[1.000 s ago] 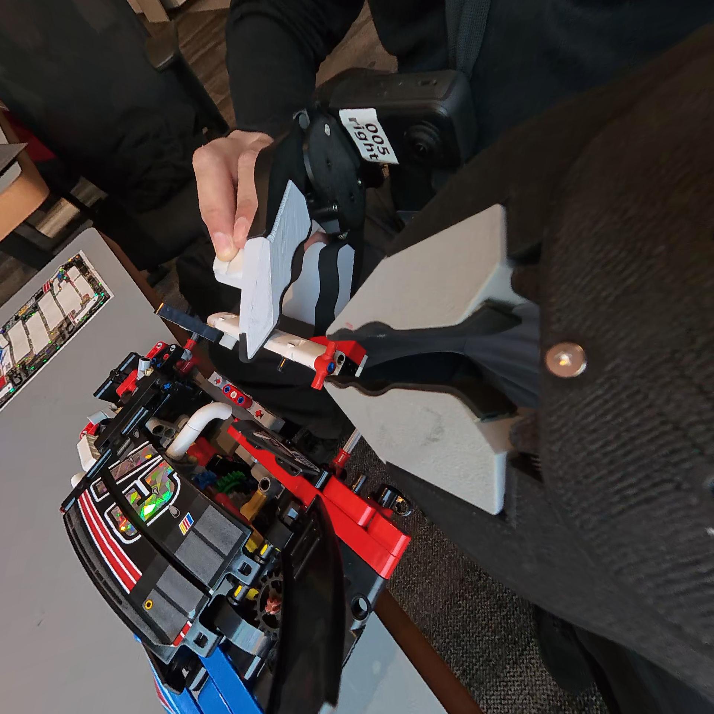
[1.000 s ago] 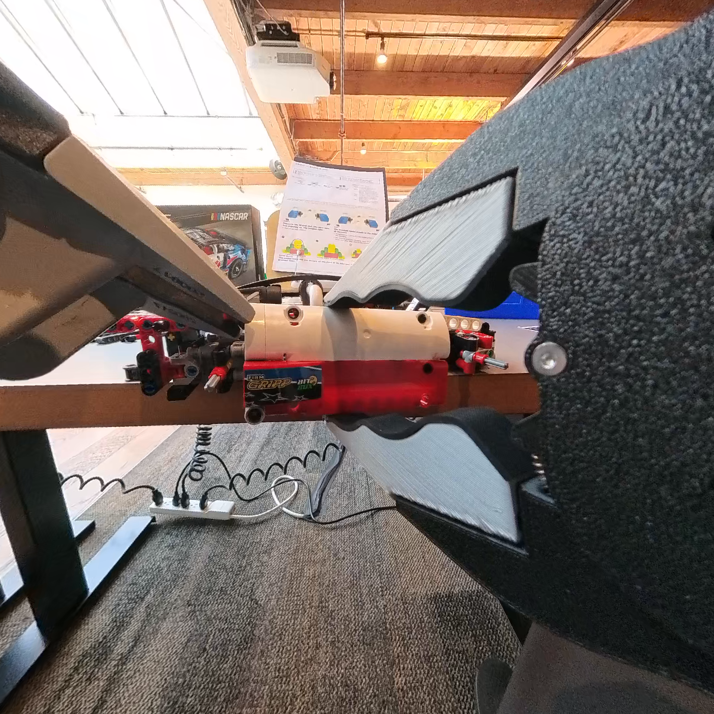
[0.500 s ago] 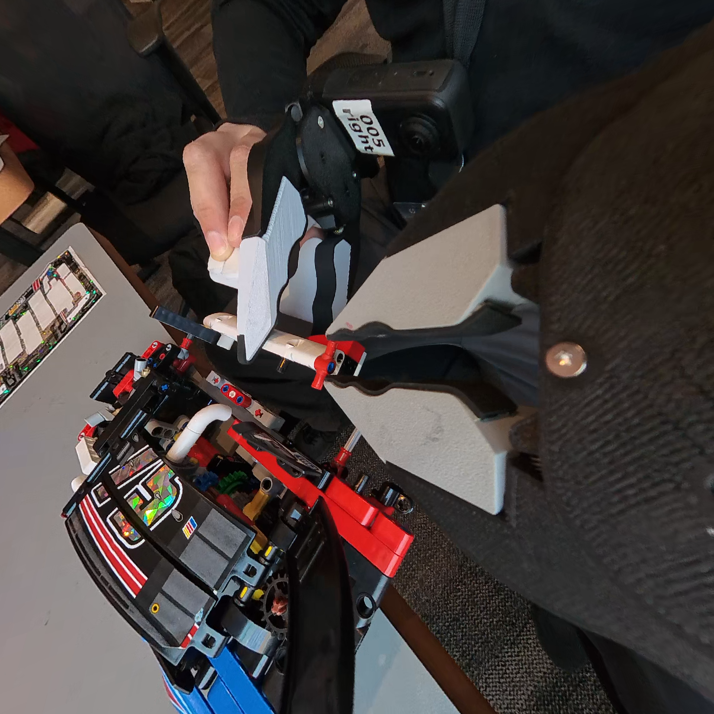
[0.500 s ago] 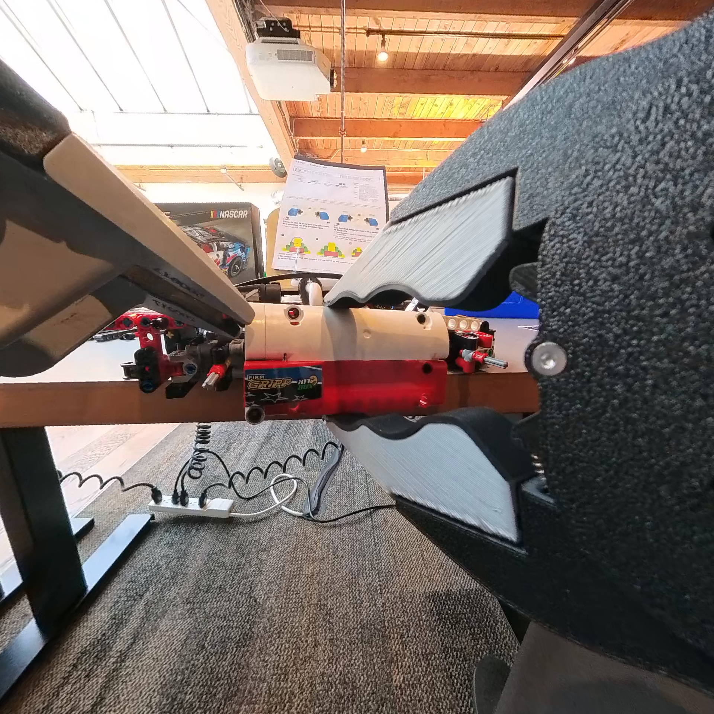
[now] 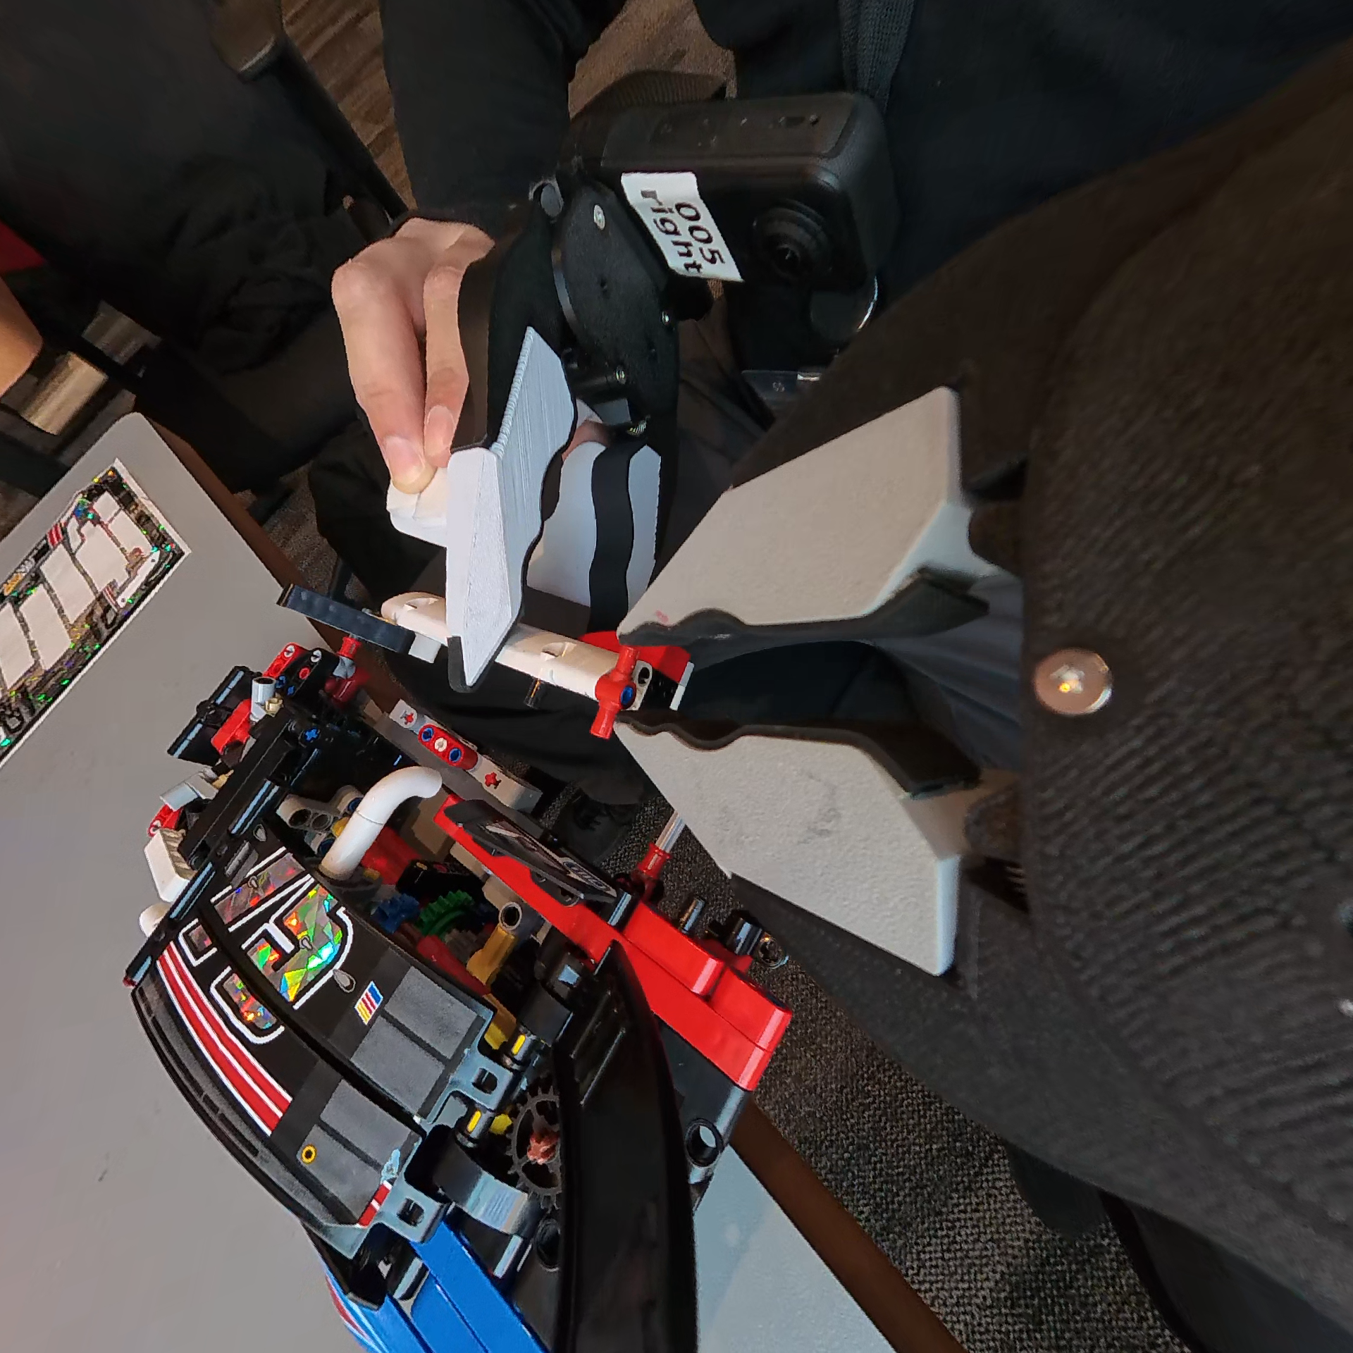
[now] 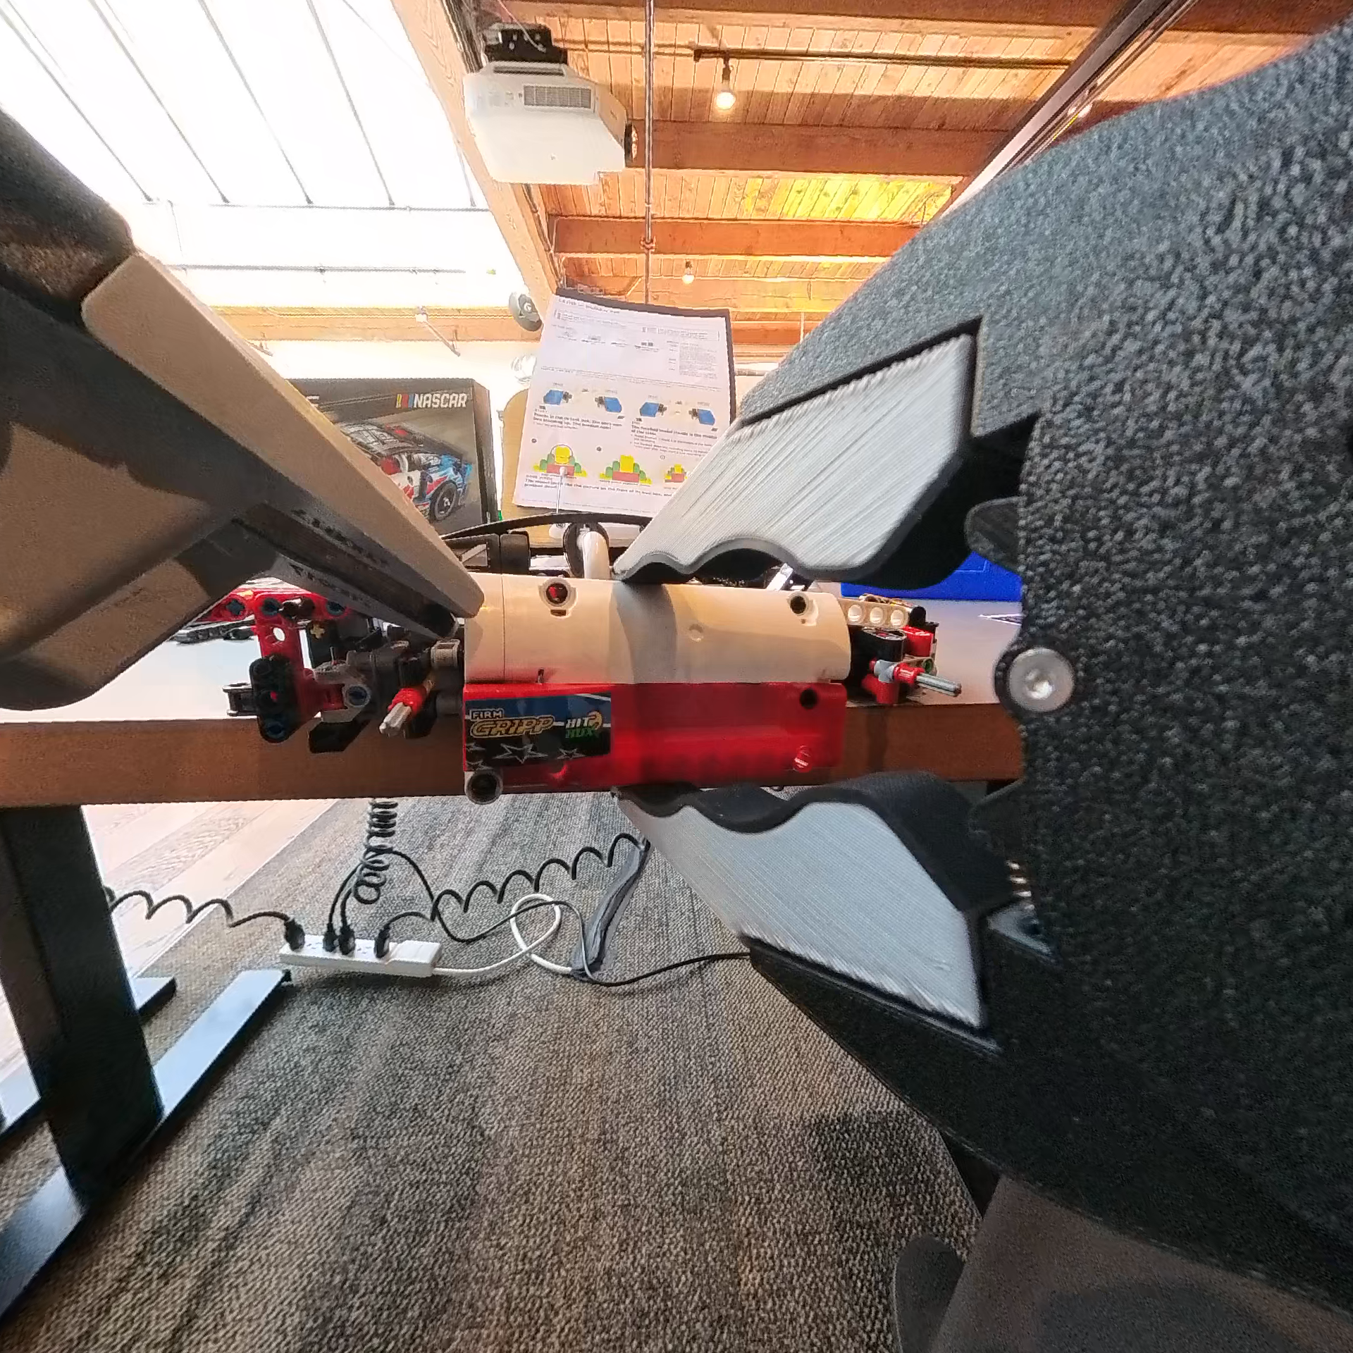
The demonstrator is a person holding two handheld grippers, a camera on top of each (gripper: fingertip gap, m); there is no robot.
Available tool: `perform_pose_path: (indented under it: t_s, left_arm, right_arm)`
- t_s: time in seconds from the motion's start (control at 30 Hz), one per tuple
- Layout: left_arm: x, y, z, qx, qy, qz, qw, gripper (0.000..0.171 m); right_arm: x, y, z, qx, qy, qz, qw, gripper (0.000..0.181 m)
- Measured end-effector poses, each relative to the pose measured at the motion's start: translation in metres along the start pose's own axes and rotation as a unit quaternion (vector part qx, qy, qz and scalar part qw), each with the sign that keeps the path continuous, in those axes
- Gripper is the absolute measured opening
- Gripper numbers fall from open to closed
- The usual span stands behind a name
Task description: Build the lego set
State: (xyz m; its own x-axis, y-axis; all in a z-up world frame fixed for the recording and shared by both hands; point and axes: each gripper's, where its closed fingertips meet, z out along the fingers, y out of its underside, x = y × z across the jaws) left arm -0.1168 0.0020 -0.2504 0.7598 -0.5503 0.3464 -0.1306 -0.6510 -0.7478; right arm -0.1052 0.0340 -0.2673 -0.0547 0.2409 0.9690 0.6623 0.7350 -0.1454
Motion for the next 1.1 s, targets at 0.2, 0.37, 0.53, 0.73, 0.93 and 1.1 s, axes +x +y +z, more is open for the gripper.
perform_pose_path:
  t_s: [0.2, 0.37, 0.53, 0.73, 0.93, 1.1]
  left_arm:
    - [0.0, 0.0, 0.001, 0.002, -0.003, 0.005, 1.0, 0.015]
    - [-0.001, -0.001, 0.001, 0.002, -0.007, 0.012, 1.0, 0.015]
    - [-0.001, -0.001, 0.001, 0.002, -0.008, 0.013, 1.0, 0.015]
    - [0.001, -0.003, -0.006, 0.011, 0.007, -0.005, 1.0, 0.028]
    - [-0.004, -0.017, -0.037, -0.014, -0.045, 0.061, 0.997, 0.04]
    - [0.007, -0.035, -0.037, -0.096, -0.05, 0.167, 0.98, 0.053]
  right_arm:
    - [0.0, 0.0, 0.0, -0.001, 0.0, 0.0, 1.0, 0.051]
    - [0.0, 0.001, 0.0, -0.001, 0.0, 0.002, 1.0, 0.051]
    - [0.0, 0.001, 0.0, -0.002, 0.0, 0.002, 1.0, 0.051]
    - [0.002, 0.001, 0.0, -0.002, 0.003, 0.001, 1.0, 0.052]
    - [0.001, 0.004, 0.005, -0.008, 0.002, -0.004, 1.0, 0.052]
    - [-0.001, 0.005, 0.012, -0.017, 0.001, -0.015, 1.0, 0.052]
